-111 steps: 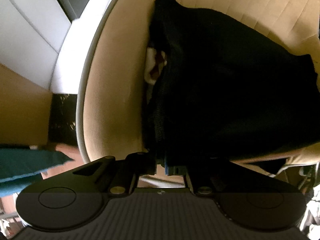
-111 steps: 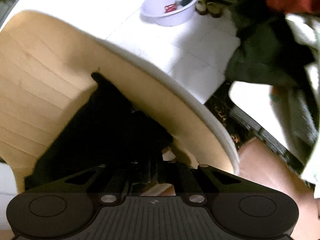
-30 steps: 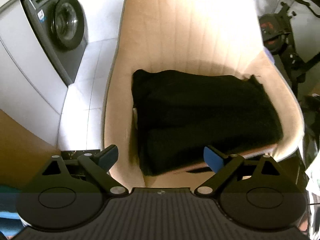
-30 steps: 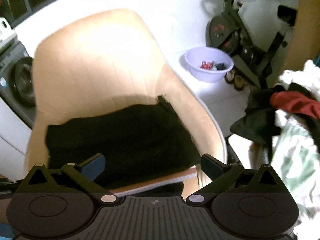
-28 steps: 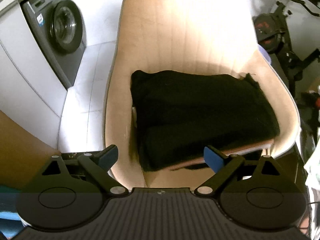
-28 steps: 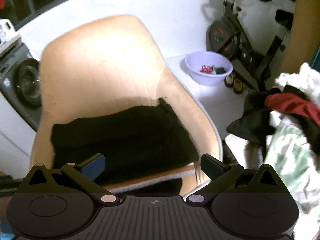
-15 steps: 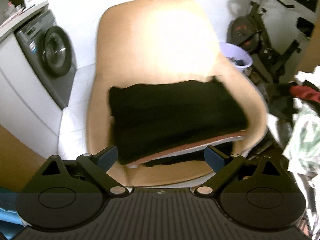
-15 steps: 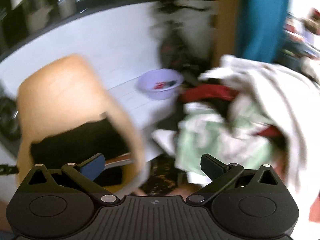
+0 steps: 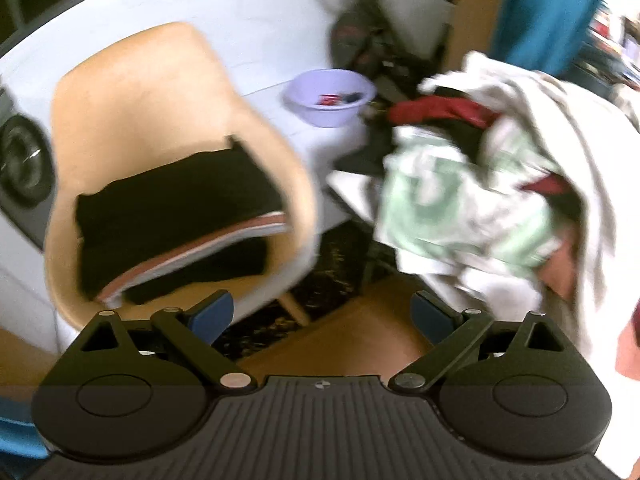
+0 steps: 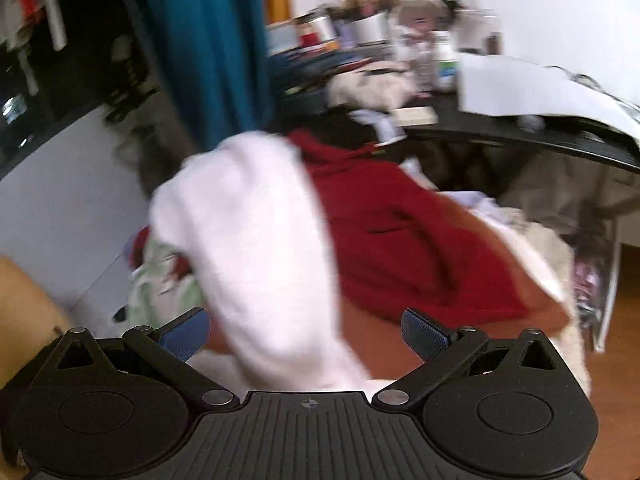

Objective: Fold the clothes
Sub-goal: 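Turn both grippers toward the pile of clothes beside the chair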

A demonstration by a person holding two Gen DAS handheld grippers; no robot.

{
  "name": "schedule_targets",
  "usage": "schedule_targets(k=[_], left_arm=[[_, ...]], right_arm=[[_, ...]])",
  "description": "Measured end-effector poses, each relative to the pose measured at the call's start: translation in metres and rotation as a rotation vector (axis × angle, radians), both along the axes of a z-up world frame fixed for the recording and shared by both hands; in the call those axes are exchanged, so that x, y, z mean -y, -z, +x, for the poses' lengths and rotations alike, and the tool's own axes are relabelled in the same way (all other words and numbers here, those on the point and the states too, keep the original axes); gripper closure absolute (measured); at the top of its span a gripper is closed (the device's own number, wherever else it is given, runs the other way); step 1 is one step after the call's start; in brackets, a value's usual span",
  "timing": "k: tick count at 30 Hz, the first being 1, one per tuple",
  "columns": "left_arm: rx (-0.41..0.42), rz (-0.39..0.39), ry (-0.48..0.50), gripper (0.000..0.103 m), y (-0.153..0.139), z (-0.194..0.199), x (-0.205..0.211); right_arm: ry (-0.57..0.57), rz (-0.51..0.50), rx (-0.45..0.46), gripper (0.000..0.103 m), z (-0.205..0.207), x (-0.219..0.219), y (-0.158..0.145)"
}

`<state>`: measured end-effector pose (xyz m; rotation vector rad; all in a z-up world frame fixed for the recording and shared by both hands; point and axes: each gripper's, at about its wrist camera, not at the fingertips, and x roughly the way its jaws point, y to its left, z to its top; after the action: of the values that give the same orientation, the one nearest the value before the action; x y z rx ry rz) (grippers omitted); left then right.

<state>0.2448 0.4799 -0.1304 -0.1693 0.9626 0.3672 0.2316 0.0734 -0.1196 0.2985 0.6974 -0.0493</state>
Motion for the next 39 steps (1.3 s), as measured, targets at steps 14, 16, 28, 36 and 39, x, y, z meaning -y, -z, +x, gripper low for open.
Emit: schedule_targets(k=[14,16,28,36,39], left_arm=[[0.139,0.061,0.225,0.004,-0.057,0.026,0.134],[0.153,0.075,0.257,0.003,-0.068,0.03,0.148],[0.174,0.076,0.245,0.001,-0.097,0.023,0.152],[0.106,0.047,-0.043,0.001,-0.082,-0.003,0.058],[0.083,0.04,-0.119,0.001,-0.076,-0.026,0.02]], right_arm=[[0.065,-0.028,0.094,0.001,-0.062,0.089,-0.021],[0.065,-0.039,0.104,0.001,-0.067,0.095,-0.026],[-0.048,-0.048,0.174,0.001,-0.052,0.073,-0.069],[-0.305,-0.064,0.162,0.001,-0.012,-0.015,-0.082],[-0.42,-0.047,0.159,0.001,0.005,-0.067,-0.087]])
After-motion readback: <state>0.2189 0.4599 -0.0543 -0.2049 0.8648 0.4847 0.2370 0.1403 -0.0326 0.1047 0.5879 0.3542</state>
